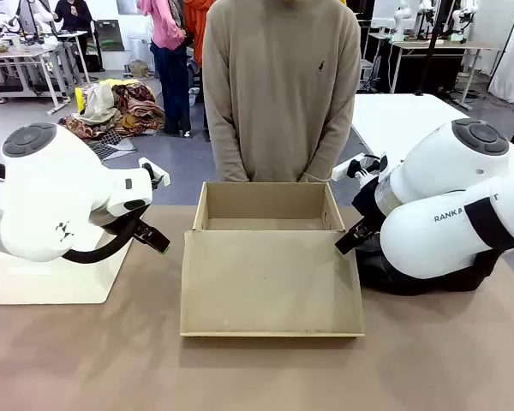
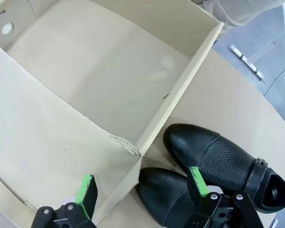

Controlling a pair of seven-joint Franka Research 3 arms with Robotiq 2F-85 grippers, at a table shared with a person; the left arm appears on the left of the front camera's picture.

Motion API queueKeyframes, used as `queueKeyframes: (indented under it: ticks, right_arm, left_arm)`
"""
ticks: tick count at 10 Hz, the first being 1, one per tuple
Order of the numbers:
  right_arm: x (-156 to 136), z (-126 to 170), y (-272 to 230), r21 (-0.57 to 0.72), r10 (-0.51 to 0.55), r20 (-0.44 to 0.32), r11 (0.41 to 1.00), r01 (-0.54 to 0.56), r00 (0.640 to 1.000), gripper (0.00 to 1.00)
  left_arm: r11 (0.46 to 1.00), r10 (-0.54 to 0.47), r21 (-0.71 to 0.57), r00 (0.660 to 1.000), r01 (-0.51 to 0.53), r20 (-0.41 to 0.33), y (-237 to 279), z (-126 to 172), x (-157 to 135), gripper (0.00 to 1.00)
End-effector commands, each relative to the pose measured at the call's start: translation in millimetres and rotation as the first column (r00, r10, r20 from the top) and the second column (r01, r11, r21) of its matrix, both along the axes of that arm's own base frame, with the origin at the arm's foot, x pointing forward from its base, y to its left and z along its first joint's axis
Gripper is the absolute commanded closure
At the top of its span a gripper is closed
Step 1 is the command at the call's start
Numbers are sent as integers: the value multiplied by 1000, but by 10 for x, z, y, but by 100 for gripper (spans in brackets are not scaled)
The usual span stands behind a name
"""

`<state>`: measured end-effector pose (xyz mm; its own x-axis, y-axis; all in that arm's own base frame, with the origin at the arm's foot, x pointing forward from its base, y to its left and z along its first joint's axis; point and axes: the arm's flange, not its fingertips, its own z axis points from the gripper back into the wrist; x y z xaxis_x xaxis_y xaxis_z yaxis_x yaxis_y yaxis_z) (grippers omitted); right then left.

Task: Pack the shoes into the box.
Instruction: Place one shoe of the Shoes into the Shoes Box.

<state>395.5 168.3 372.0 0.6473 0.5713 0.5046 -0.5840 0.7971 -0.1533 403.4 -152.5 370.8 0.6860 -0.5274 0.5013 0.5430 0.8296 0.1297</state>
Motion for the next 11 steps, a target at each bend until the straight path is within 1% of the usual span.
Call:
queueKeyframes:
  ticks: [1,11]
  right_arm:
    - [0,0,0,0,0,0,1000,0,1000,0]
    - [0,0,0,0,0,0,1000,0,1000,0]
  left_arm:
    - [1000,0,0,1000,0,0,0,0,0,0]
    - [1000,0,0,1000,0,0,0,0,0,0]
